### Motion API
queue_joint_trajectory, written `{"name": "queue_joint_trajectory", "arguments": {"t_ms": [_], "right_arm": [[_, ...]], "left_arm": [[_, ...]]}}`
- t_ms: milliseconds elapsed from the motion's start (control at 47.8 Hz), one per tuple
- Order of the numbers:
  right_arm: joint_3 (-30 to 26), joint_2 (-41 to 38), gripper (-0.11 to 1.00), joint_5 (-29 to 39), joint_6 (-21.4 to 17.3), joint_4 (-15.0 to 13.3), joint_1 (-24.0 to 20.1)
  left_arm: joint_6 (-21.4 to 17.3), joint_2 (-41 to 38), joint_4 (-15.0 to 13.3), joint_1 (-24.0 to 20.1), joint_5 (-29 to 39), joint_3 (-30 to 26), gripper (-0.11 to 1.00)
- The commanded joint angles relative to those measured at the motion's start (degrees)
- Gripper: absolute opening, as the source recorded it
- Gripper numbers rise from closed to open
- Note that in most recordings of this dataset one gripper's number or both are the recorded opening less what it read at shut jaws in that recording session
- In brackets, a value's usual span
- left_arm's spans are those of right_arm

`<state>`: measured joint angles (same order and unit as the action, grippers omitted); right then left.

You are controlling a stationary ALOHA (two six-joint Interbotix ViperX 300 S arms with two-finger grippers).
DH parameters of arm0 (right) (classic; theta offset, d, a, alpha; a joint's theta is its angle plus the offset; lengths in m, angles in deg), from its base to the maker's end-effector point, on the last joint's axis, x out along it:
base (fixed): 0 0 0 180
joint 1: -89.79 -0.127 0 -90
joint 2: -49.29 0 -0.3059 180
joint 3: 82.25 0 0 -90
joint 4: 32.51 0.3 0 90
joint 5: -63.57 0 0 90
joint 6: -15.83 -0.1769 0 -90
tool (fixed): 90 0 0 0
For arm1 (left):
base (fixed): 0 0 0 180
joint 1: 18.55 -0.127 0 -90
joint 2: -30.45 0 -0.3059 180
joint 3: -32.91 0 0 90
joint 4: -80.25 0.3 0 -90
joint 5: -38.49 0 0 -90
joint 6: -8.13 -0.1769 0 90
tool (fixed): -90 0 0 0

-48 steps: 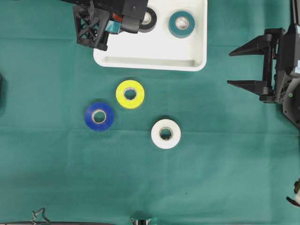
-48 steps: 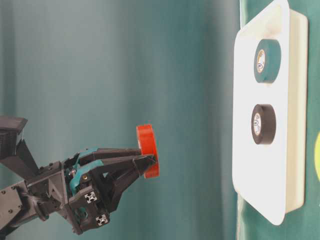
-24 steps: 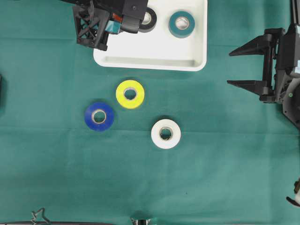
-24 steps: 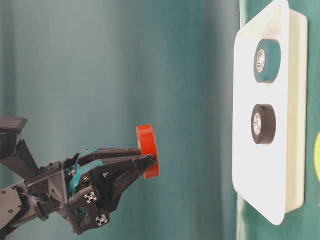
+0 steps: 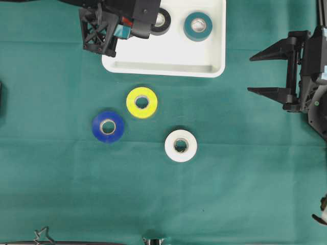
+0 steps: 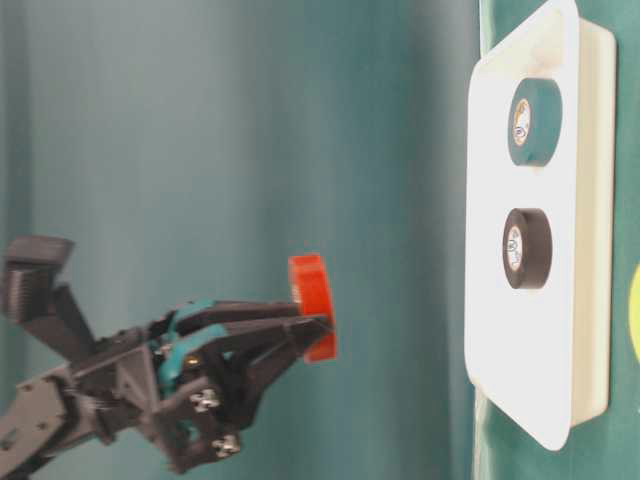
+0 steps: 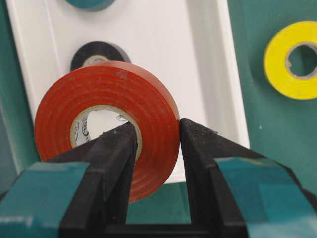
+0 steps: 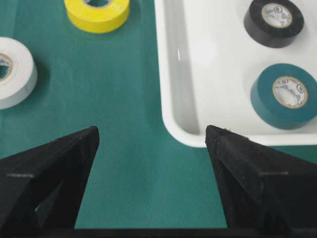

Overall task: Pick up the tape from a random location and place it into the white case.
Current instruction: 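Carry the red roll to the tray's left side and lower it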

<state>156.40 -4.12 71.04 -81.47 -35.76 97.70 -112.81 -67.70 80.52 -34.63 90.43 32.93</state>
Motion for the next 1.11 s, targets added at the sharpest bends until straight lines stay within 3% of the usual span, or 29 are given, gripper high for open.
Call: {"name": "queue_joint_trajectory", "arguments": {"t_ms": [0,523,1087], "right_arm": [[-1.5,-0.2,0.82,-0.2,0.2,-0.1,-0.2],[-1.5,-0.2,0.82,-0.2,0.2,-0.2,-0.1],[-1.6,-0.2,0.82,-0.2,0.2,-0.3,-0.2]], "left_arm": [[0.0,-0.1,-0.1,-0.1,-2.2,0.8,0.25],[0.0,-9.5,-0.1,-2.4,-15.1,9.3,0.25],[-0.1,-12.5,-0.1,-2.5,-15.6,9.2,0.25]]}}
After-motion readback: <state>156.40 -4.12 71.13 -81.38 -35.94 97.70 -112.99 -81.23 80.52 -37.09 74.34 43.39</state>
